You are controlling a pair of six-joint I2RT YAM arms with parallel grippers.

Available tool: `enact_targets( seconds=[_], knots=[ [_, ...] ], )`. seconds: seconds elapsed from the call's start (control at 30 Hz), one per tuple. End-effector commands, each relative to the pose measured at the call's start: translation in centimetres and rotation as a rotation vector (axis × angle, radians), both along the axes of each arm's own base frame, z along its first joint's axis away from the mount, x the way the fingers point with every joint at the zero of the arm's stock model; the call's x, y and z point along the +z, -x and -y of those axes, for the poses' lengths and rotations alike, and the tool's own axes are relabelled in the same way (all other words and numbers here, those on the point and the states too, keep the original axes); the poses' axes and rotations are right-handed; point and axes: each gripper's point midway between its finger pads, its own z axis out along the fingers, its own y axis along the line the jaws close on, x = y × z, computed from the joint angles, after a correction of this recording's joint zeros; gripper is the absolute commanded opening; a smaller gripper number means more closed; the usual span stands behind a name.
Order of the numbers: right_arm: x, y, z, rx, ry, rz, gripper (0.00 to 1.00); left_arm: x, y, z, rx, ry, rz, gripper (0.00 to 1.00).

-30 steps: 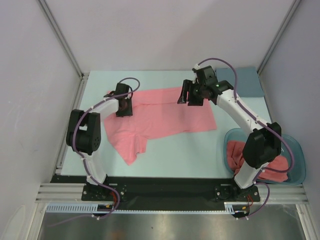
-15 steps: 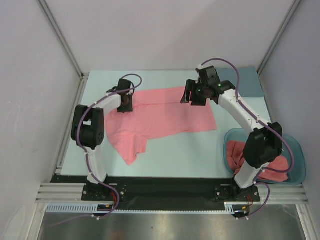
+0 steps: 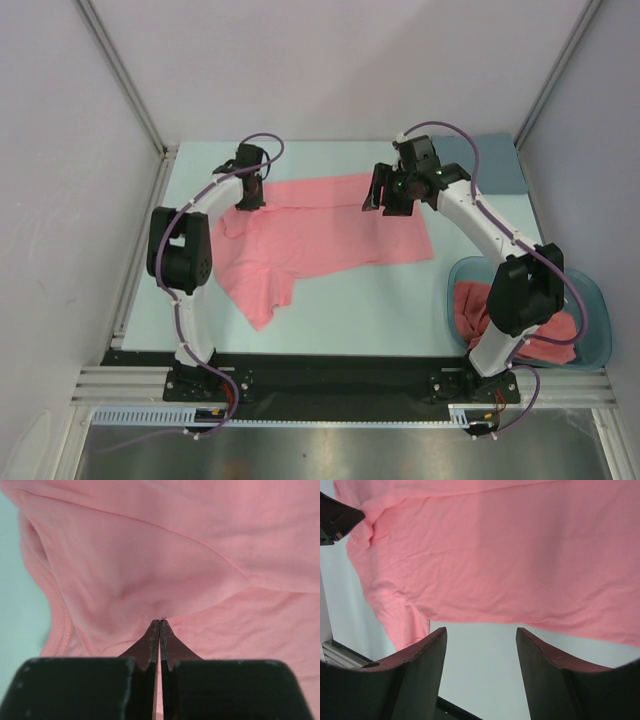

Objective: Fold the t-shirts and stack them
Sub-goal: Fold the tshirt

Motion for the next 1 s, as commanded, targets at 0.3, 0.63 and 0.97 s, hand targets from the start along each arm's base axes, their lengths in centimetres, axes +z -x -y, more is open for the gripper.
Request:
enact_targets(
  seconds=[0.3, 0.63, 0.97],
  knots=[
    [0.7, 1.4, 2.6, -0.025, 0.019, -0.010, 0.63, 2.0, -4.4, -2.9, 0.074, -0.060, 0.069, 0.00],
    [-0.2, 2.7, 3.4, -0.023, 0.032, -0.050, 0.64, 2.5, -7.4, -3.5, 0.086, -0.051, 0.102, 0.10],
    [-0.9, 3.6, 3.5, -0.008, 0.020, -0.067, 0.64, 6.1, -5.2, -2.9, 0.114, -0.009, 0.140, 0.33]
  ],
)
